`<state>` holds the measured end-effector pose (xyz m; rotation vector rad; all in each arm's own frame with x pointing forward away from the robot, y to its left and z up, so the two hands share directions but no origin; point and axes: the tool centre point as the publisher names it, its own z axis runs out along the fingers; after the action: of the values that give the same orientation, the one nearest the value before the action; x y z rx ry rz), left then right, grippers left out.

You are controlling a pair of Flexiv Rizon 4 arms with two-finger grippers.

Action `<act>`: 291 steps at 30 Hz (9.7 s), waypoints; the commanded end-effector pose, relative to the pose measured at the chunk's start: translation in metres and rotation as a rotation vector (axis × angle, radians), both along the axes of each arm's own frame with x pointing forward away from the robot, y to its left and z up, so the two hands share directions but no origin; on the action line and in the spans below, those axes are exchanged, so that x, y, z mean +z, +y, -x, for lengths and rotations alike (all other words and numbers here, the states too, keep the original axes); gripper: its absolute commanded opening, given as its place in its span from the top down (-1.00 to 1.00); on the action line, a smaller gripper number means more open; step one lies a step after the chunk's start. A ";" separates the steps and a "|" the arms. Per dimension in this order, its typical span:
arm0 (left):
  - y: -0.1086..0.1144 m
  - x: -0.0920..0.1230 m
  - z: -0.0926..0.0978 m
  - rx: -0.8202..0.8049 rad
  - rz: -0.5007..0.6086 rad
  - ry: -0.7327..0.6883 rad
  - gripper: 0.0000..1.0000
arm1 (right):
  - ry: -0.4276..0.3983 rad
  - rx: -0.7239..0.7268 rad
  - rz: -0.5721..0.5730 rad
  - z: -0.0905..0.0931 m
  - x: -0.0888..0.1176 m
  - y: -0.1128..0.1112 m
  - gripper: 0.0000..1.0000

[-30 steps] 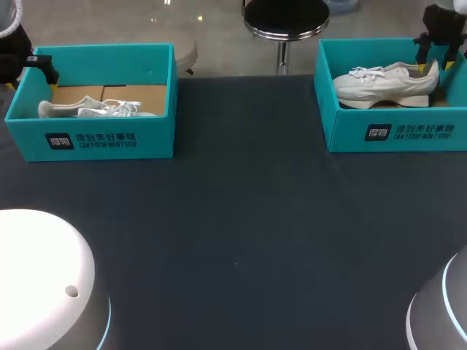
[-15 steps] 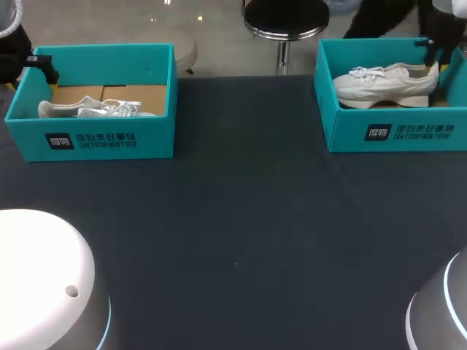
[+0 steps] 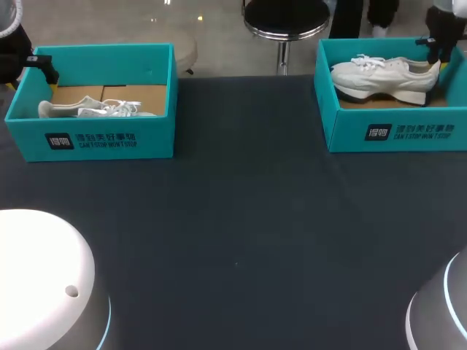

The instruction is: Take the shoe out of the shoebox, open the shoe tongue, remove and reinsert the insole, then place the shoe into the shoebox

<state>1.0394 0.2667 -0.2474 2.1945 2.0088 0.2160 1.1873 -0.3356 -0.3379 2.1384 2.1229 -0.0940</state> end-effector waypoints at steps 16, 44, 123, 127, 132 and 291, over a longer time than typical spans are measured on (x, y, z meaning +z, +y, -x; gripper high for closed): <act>0.000 0.000 0.001 0.000 -0.002 -0.002 -1.00 | -0.095 -0.006 0.117 -0.002 0.150 0.019 1.00; 0.000 0.000 0.001 0.000 -0.002 -0.002 -1.00 | -0.138 0.100 0.225 -0.018 0.278 0.029 1.00; 0.000 0.000 0.001 0.000 -0.002 -0.002 -1.00 | -0.140 0.218 0.112 0.253 0.287 0.188 1.00; 0.000 0.000 0.001 0.000 -0.002 -0.002 -1.00 | -0.140 0.218 0.112 0.253 0.287 0.188 1.00; 0.000 0.000 0.001 0.000 -0.002 -0.002 -1.00 | -0.140 0.218 0.112 0.253 0.287 0.188 1.00; 0.000 0.000 0.001 0.000 -0.002 -0.002 -1.00 | 0.066 0.624 -0.092 0.447 0.074 0.386 -1.00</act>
<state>1.0394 0.2668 -0.2473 2.1945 2.0088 0.2160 0.7520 0.0678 -0.2941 1.7857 2.6179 -0.1421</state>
